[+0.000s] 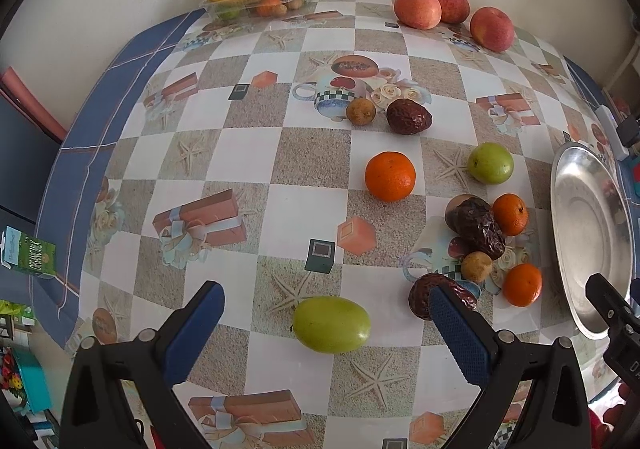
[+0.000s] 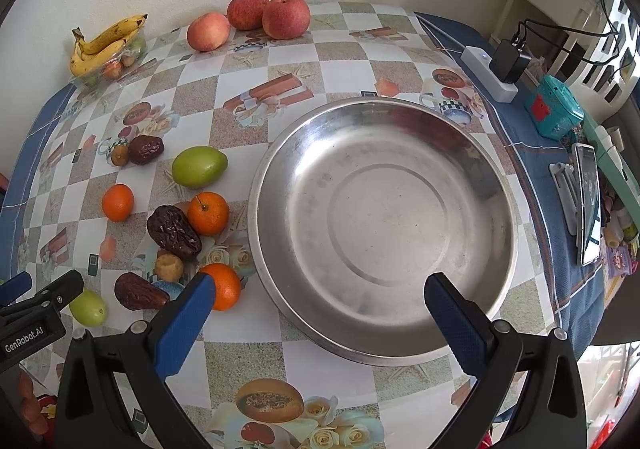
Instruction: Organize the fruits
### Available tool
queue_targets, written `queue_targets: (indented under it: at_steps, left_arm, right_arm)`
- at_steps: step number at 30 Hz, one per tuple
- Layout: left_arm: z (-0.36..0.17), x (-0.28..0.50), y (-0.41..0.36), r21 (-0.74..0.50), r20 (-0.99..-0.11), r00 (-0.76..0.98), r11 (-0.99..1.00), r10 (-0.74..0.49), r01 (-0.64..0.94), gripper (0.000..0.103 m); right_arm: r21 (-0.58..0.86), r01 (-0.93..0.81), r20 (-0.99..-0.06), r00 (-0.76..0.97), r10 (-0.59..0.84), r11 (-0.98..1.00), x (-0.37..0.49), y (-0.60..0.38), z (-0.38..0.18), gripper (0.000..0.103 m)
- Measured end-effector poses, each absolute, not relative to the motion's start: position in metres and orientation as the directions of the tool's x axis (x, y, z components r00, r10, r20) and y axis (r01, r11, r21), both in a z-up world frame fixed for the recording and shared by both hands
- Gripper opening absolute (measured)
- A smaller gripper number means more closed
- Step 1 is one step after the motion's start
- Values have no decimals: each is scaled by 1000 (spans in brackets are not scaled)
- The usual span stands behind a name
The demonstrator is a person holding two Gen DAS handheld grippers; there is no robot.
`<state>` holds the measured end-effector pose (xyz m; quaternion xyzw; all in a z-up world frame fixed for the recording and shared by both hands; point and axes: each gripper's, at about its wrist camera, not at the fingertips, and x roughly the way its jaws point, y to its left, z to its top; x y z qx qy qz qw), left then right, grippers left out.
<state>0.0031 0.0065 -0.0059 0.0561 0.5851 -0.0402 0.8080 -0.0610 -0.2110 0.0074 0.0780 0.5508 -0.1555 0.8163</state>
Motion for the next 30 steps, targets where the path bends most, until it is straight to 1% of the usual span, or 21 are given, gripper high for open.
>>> queue_targets:
  at_steps: [30]
  left_arm:
    - [-6, 4, 6, 42, -951, 310, 990, -1, 132, 103]
  right_arm:
    - [-40, 337, -926, 342, -162, 941, -61, -211, 6, 103]
